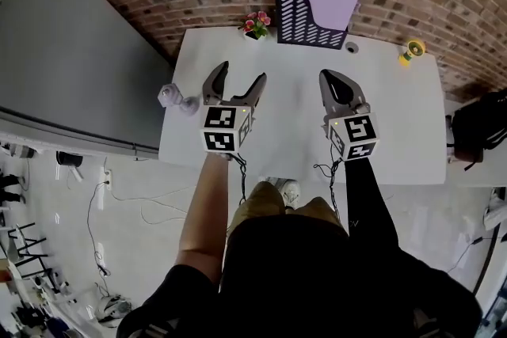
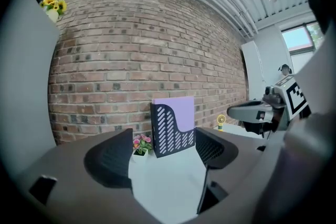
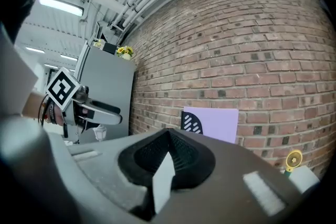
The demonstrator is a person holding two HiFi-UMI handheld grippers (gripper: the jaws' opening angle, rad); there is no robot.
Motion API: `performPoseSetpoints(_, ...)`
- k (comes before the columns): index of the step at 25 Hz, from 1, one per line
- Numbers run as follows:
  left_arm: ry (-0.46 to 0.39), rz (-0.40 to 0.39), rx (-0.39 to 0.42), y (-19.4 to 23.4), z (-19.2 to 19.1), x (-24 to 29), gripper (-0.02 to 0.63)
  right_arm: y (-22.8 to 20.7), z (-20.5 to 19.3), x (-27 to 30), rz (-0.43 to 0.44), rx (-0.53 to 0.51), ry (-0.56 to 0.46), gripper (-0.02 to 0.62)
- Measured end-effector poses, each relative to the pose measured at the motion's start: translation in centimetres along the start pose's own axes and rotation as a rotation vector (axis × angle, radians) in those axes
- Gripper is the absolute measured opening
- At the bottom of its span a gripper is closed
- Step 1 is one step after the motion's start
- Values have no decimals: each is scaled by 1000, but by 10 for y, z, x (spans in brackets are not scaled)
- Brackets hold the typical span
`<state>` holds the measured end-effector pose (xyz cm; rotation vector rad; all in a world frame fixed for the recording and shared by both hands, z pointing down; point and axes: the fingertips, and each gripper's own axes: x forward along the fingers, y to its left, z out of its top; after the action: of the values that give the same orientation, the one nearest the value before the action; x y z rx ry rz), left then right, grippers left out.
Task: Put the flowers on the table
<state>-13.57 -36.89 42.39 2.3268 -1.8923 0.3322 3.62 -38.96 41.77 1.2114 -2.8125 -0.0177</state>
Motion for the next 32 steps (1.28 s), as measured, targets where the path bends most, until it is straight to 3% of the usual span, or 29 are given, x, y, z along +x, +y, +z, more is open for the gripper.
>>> performPoseSetpoints(10,-70,-19,-11,-18,28,-45,374,16,33,5,31,-57,-51,0)
performPoseSetpoints(19,-101,-5,23,-21,52,-48,364,9,48,2,29,-73,-72,0)
performPoseSetpoints(27,-117,-28,26,-32,53,-48,163,6,45,-4,20,-68,-70,0)
performPoseSetpoints(30,-139,-11,42,-34,58,-50,29,5,46,-6,18,-69,-71,0)
performPoseSetpoints(32,-156,-3,51,-36,61,-51,9,5,47,-7,18,-71,-74,0)
